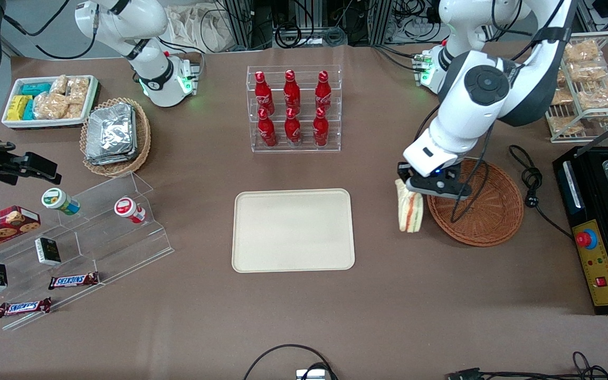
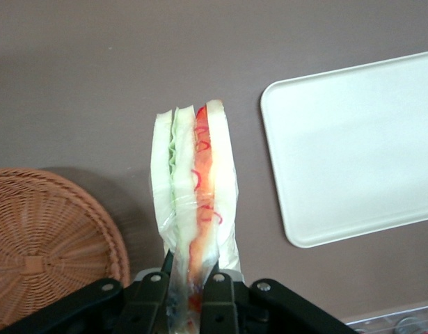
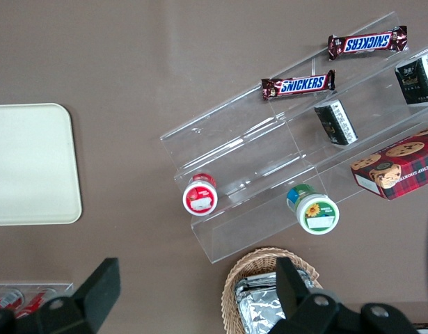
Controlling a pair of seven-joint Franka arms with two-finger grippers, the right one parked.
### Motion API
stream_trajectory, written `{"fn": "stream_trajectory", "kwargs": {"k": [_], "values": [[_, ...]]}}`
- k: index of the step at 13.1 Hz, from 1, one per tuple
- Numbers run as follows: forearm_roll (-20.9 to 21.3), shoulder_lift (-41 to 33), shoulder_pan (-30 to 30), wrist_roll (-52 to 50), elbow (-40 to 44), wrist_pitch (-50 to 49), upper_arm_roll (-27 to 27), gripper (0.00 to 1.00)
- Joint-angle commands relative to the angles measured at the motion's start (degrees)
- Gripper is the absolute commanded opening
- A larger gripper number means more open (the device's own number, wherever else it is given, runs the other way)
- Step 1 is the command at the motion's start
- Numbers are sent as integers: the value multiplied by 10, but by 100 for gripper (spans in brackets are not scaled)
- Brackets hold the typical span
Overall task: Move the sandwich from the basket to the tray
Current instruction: 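Carry the sandwich over the cream tray with the left gripper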
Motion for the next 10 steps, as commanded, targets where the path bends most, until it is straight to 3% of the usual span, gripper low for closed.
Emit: {"fn": "stream_trajectory", "kwargs": {"k": [1,4,7,10], "values": [[54,75,0,-88,85,-31,-36,8],[118,143,0,-172,140,-37,-76,7],[149,194,-1,-209,178,-38,-108,7],[178,237,-57,-248,198,-36,-103,7]]}}
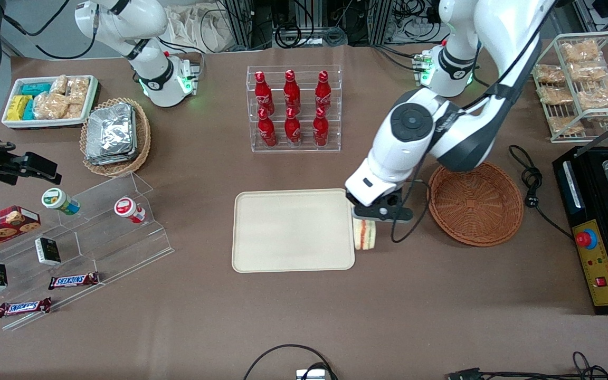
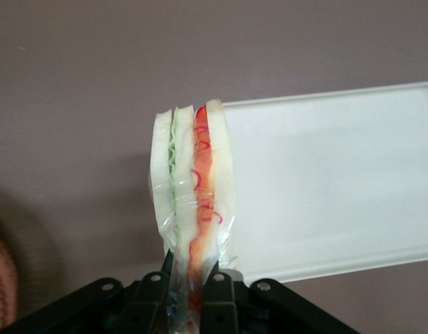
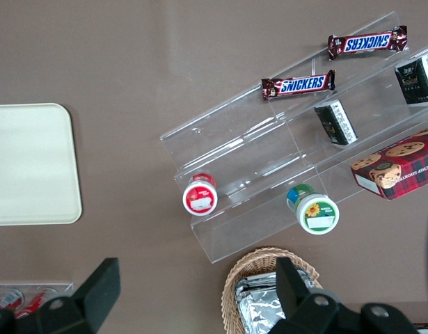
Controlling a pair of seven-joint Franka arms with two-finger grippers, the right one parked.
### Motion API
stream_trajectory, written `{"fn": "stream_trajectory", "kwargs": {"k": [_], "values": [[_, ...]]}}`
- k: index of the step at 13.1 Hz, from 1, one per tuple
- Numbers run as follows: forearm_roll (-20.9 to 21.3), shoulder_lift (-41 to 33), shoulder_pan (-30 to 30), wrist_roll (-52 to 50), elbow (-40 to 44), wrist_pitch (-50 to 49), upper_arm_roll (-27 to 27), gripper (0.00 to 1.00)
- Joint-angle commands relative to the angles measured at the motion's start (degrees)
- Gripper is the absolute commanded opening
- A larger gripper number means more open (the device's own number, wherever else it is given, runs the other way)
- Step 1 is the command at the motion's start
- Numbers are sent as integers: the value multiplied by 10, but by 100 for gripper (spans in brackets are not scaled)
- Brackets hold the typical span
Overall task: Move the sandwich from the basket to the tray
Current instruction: 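Carry the sandwich over the cream tray with the left gripper, then lower the sandwich onto the tray and open the left gripper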
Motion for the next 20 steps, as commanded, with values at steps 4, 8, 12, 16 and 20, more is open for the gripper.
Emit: {"fn": "stream_trajectory", "kwargs": {"k": [4,8,12,16,20], "values": [[67,85,-55,-69,49,-15,-2,7],[92,125,-64,-74,49,-12,-2,8],[93,146,-65,-82,49,-4,-2,8],[109,167,-95,-87,56,5,7,8],[111,177,-107,-91,59,8,17,9]]}}
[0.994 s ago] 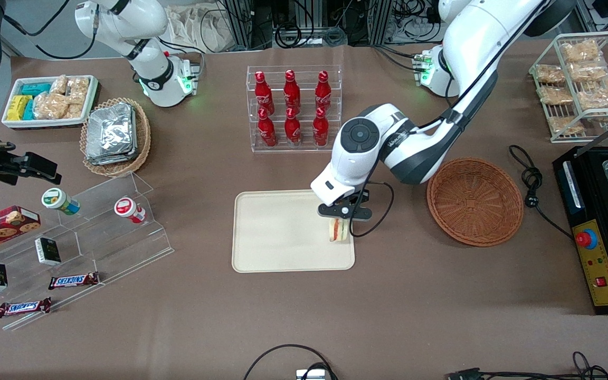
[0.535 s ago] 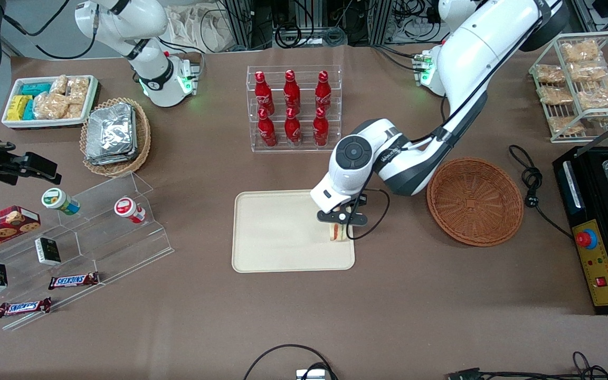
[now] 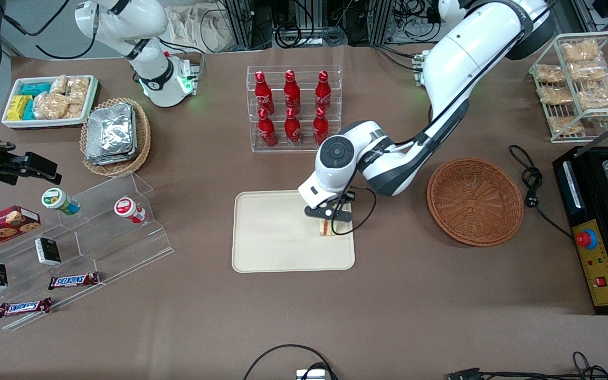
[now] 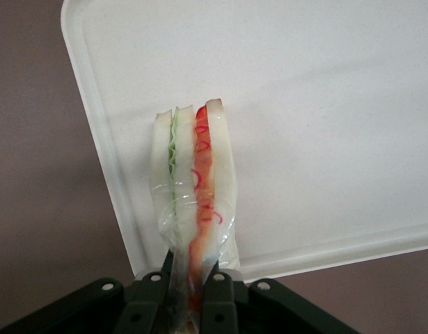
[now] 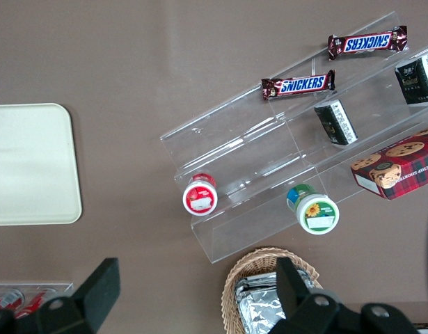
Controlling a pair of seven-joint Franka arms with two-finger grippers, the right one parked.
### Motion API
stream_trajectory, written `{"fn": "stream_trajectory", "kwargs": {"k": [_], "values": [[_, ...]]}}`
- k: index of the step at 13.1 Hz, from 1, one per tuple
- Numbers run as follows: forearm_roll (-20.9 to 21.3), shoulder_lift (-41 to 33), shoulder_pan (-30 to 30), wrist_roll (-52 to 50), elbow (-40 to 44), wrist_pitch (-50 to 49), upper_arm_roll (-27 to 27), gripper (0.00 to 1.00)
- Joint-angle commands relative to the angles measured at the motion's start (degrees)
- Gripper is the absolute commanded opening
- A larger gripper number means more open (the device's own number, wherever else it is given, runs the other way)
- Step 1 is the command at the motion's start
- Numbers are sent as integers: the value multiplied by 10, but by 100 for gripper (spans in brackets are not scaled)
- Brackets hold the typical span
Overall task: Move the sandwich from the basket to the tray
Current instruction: 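Lower the sandwich onto the tray and open the left gripper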
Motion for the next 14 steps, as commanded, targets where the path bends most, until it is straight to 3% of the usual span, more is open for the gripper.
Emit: {"fn": "stream_trajectory", "kwargs": {"k": [1,6,10,13,14], "values": [[21,18,-12,-15,22,-1,9,10],[38,30,-13,-23,22,0,9,15],[40,34,-14,-31,22,0,9,29],[38,35,-14,-35,22,0,9,87],[40,34,-14,-46,22,-1,9,100]]}}
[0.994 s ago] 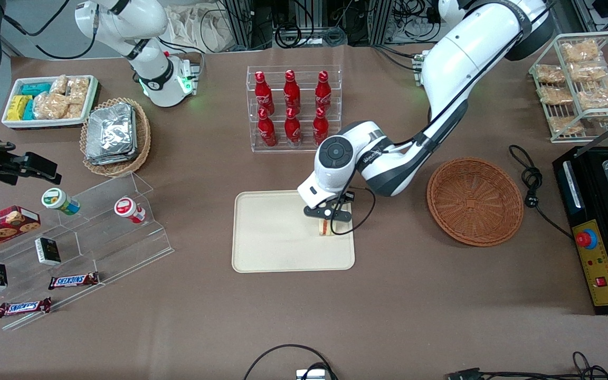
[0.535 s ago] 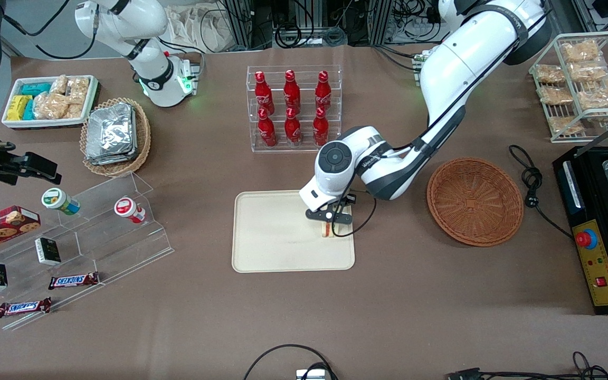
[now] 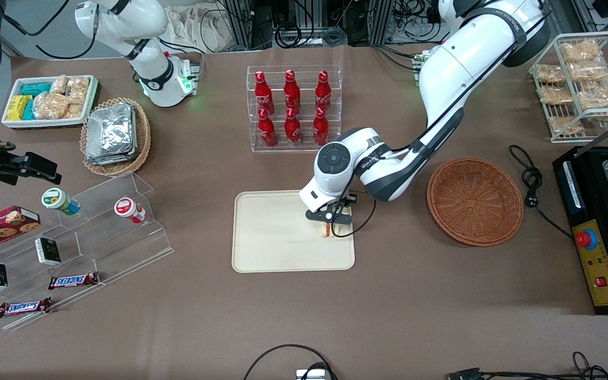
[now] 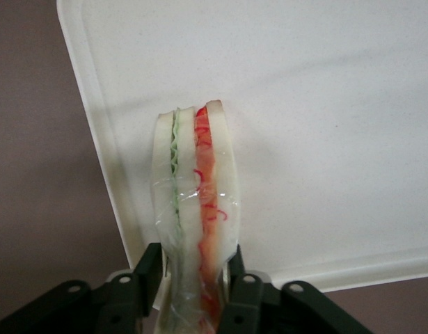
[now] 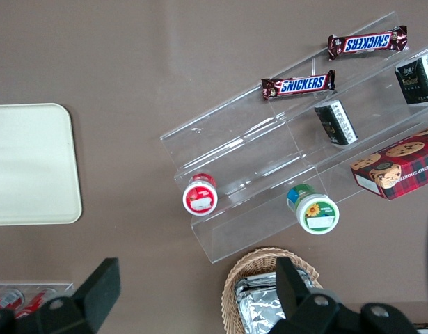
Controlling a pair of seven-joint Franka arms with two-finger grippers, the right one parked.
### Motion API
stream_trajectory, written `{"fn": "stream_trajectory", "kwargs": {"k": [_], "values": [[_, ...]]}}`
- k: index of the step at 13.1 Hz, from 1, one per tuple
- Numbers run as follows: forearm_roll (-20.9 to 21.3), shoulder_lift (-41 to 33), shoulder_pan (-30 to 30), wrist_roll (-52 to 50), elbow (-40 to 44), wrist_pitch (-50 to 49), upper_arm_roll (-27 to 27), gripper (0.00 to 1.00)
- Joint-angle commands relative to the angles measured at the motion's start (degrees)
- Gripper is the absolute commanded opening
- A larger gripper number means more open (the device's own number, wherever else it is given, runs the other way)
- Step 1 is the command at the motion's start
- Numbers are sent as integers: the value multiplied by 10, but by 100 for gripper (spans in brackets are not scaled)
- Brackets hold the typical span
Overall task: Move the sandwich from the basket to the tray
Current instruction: 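Lower the sandwich onto the tray and open the left gripper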
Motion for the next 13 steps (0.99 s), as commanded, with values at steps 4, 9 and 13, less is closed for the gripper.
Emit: {"fn": "stream_trajectory", "kwargs": {"k": [4,9,13], "values": [[13,5,-7,-33,36,-8,3,100],[10,-5,-4,-60,114,-77,2,100],[11,-27,0,-71,189,-158,4,100]]}}
